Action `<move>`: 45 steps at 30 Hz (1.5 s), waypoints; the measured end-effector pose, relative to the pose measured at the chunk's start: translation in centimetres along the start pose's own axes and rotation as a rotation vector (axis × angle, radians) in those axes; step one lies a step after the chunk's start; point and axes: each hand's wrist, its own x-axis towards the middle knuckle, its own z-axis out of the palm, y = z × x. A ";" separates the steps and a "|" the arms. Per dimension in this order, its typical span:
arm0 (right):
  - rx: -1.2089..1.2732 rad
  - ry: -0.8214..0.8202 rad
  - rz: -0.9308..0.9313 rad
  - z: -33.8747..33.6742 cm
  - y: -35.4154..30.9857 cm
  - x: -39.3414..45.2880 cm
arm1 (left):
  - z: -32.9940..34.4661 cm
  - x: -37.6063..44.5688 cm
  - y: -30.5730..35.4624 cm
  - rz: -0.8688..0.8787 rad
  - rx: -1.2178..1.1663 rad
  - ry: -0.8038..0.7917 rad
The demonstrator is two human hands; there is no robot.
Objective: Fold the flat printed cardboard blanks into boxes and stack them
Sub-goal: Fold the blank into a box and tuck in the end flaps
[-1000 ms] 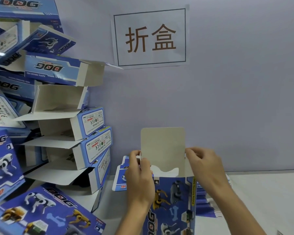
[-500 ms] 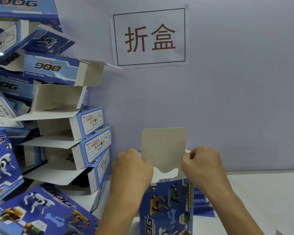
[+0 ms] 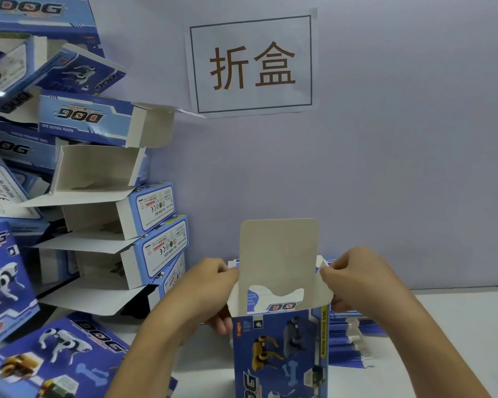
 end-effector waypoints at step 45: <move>0.715 -0.339 -0.250 4.9 4.4 1.2 | 0.6 1.7 -2.1 0.061 -0.740 0.091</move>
